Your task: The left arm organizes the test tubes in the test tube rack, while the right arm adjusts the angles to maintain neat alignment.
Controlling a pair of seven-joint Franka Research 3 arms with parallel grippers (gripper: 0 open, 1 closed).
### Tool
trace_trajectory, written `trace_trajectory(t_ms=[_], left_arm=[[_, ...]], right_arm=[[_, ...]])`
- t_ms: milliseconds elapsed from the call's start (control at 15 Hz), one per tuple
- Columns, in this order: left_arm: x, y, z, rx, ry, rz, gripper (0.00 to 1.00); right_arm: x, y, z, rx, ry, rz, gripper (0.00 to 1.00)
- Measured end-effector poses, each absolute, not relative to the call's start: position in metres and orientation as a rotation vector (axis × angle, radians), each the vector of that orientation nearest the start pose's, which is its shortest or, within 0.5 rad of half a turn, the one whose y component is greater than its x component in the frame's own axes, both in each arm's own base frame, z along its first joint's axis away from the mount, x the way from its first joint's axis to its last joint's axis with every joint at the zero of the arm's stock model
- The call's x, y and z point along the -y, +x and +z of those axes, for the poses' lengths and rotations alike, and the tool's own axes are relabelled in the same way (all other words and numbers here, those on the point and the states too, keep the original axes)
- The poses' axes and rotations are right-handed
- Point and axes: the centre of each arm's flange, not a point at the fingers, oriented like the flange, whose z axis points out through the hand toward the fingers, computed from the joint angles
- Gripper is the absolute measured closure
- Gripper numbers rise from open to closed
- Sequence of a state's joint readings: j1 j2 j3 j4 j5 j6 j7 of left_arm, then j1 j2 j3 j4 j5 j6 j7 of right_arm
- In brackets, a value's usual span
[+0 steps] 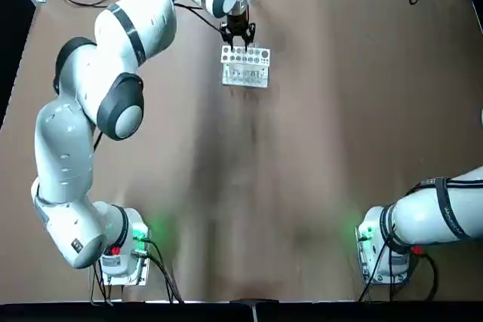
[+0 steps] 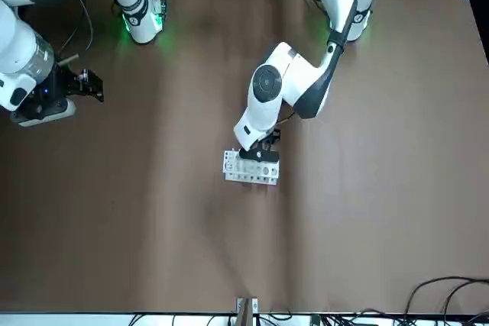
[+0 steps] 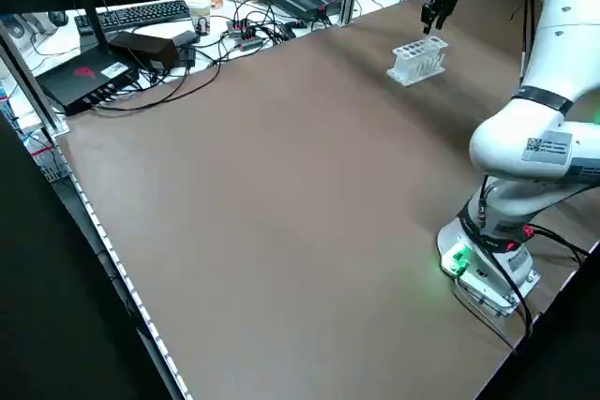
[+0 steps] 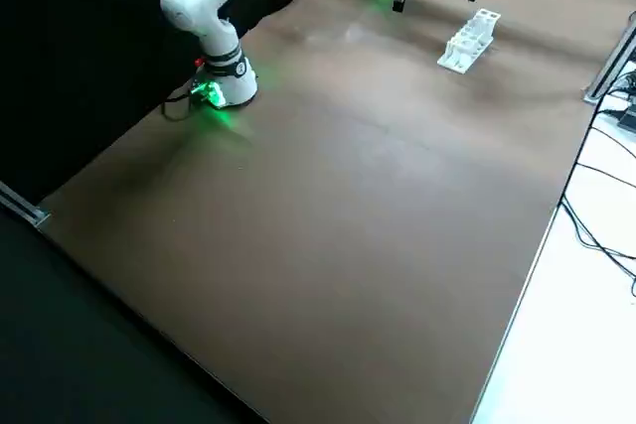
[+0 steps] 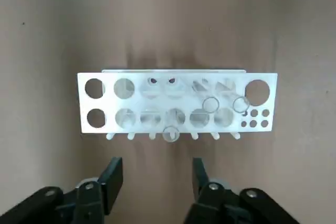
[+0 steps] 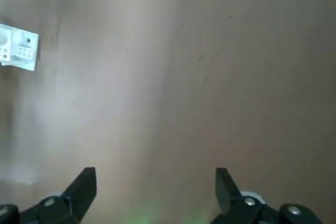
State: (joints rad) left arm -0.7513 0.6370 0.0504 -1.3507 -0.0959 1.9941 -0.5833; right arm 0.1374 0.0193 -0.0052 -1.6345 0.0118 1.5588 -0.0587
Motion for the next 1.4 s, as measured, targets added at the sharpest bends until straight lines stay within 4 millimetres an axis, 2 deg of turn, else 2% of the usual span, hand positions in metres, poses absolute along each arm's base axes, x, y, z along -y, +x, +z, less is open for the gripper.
trace_trajectory(t_ms=[467, 600, 800, 933, 1400], left_arm=[[0.49, 0.557, 0.342, -0.129, -3.196, 0.031, 0.41], [0.49, 0.558, 0.335, -0.128, -3.191, 0.04, 0.44], [0.491, 0.558, 0.333, -0.128, -3.191, 0.04, 0.44], [0.492, 0.559, 0.331, -0.129, -3.19, 0.042, 0.45], [0.493, 0.56, 0.317, -0.128, -3.18, 0.059, 0.49]], right_arm=[[-0.075, 0.551, 0.583, 0.297, -3.116, 0.149, 0.0], [-0.062, 0.552, 0.583, 0.254, -3.119, 0.151, 0.0], [-0.027, 0.554, 0.583, 0.163, -3.122, 0.154, 0.0], [-0.016, 0.554, 0.583, 0.136, -3.122, 0.156, 0.0], [-0.018, 0.555, 0.583, 0.138, -3.123, 0.152, 0.0]])
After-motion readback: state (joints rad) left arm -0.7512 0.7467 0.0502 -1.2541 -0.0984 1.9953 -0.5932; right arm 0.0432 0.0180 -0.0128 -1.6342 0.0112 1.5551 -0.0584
